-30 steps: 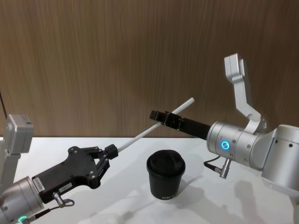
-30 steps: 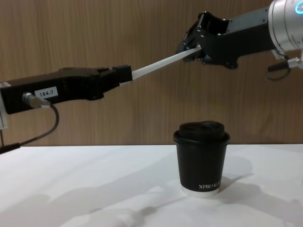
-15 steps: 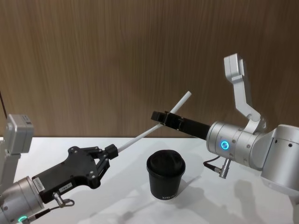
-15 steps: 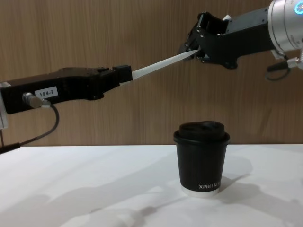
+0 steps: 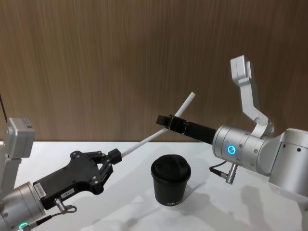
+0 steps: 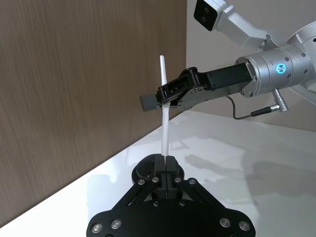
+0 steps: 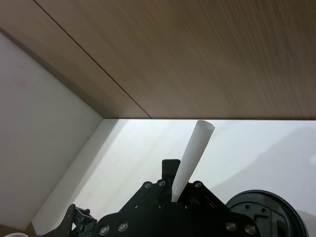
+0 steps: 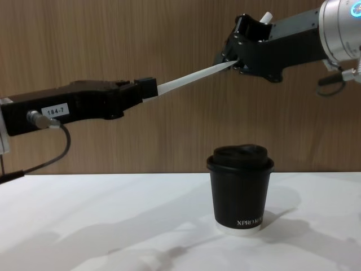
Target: Pick up the straw with one hand, pass it to the other hand, and insert it into the cup.
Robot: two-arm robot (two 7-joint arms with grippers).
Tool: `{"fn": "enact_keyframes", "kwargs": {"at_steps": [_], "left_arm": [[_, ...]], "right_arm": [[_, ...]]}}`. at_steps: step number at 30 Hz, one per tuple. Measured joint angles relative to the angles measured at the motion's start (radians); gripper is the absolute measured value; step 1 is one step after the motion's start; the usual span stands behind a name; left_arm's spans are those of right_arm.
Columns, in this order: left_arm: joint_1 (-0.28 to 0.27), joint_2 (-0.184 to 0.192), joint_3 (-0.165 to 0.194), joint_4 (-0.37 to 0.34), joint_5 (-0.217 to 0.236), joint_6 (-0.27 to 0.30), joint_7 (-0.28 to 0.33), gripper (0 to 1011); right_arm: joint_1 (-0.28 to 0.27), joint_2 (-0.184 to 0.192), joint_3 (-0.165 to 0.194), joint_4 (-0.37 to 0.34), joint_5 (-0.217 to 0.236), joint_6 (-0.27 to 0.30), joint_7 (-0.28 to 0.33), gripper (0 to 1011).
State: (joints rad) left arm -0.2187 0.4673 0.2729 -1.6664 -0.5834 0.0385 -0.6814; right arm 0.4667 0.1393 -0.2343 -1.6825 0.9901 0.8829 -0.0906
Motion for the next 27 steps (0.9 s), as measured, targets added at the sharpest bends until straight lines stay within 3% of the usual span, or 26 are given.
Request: {"fn": "enact_keyframes", "kwargs": {"at_steps": [4,10,19,27], "left_arm": [[0.0,0.0,0.0,0.0,0.0,0.0,0.0,16],[0.0,0.0,0.0,0.0,0.0,0.0,0.0,168],[0.0,0.0,0.0,0.0,0.0,0.0,0.0,464],[0.0,0.0,0.0,0.0,0.0,0.0,0.0,727]], "right_arm": [[-0.001,0.0,-0.002,-0.001,0.0,-0.004,-0.001,2],[-0.004,0.0,-0.007,-0.005,0.0,-0.012,-0.001,2],[-0.006,0.006,-0.022,-0.011,-0.006,-0.034,0.005,2],[-0.005,0.035,-0.054,-0.016,-0.05,-0.097,0.039,2]]}}
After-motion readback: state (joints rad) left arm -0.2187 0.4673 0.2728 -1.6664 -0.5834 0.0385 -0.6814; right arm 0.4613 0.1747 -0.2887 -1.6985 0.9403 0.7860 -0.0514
